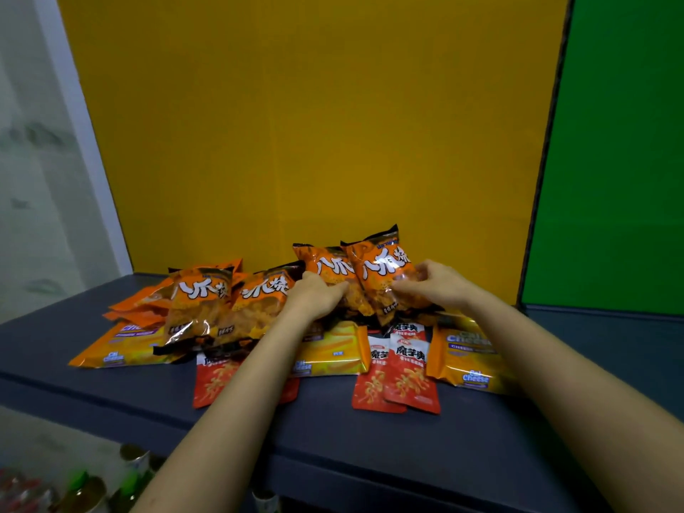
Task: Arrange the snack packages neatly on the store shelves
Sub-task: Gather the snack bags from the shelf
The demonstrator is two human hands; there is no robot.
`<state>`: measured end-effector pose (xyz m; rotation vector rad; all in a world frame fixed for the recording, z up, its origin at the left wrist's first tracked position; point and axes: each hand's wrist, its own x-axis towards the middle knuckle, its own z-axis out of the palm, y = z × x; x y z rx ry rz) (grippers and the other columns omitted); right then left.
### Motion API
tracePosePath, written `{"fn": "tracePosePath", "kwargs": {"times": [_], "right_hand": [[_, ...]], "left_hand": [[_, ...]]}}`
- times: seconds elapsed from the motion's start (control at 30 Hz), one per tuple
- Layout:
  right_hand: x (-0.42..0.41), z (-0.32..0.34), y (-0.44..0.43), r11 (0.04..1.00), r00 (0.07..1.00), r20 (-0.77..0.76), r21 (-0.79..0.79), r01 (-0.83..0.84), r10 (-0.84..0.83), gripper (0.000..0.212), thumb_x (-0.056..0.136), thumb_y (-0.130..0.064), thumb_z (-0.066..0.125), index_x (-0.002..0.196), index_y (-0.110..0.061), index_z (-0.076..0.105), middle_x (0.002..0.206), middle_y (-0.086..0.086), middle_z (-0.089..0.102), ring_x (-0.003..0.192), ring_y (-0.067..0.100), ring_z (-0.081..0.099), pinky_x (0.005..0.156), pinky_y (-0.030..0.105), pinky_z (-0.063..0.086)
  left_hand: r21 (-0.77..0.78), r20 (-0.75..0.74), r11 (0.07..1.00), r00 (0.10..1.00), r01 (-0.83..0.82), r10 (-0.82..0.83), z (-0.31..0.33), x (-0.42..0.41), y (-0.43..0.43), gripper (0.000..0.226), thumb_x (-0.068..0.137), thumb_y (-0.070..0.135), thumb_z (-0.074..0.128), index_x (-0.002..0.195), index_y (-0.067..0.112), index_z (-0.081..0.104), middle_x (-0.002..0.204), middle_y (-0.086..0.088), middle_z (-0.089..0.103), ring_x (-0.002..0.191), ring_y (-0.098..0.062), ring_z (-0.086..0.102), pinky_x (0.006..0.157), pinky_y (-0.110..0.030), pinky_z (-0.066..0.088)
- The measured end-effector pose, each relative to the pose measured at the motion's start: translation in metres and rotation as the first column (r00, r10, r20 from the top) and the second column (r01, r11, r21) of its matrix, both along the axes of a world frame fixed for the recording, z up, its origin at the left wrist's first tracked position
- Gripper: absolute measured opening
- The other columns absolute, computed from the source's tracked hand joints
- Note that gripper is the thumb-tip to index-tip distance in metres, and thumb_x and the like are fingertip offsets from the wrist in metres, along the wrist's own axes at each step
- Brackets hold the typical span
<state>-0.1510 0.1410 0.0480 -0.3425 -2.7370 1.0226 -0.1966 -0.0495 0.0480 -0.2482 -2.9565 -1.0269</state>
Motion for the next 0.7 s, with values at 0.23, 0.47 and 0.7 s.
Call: {"fn": "tracePosePath", "kwargs": {"times": [0.23,0.47,0.7], "right_hand": [[-0.019,-0.009,-0.005,0.974,0.999,0.012,-0.221,-0.048,0.052,0.035,0.072,-0.038,0.078,0.092,-0.02,0.055,0.107,0.001,0.061,0.102,0.021,0.058,0.095,0.035,0.047],[-0.01,0.001,0.005,0.899,0.993,-0.116,-0.436,-0.043,-0.009,0.032,0.067,-0.03,0.082,0.084,-0.024,0.057,0.105,0.006,0.068,0.095,0.024,0.066,0.089,0.039,0.053],[0.041,0.014,0.029,0.839,0.957,-0.249,-0.544,-0.012,-0.148,0.049,0.07,-0.032,0.078,0.11,-0.016,0.055,0.102,0.001,0.065,0.088,0.016,0.065,0.078,0.029,0.052]], "left_hand": [[0.352,0.1,0.934,0.995,-0.053,0.019,-0.009,-0.021,0.006,0.1,0.075,0.038,0.075,0.144,-0.003,0.015,0.145,-0.016,0.038,0.132,-0.032,0.04,0.105,-0.038,0.038],[0.56,0.063,0.829,0.998,-0.021,-0.017,-0.004,-0.021,0.014,0.09,0.06,0.023,0.086,0.13,0.003,0.034,0.128,-0.01,0.053,0.116,-0.029,0.054,0.096,-0.044,0.048],[0.771,-0.035,0.622,0.984,0.136,-0.172,0.013,0.006,0.022,0.046,0.063,0.006,0.082,0.101,0.013,0.058,0.109,-0.013,0.068,0.097,-0.029,0.066,0.084,-0.038,0.054]]}}
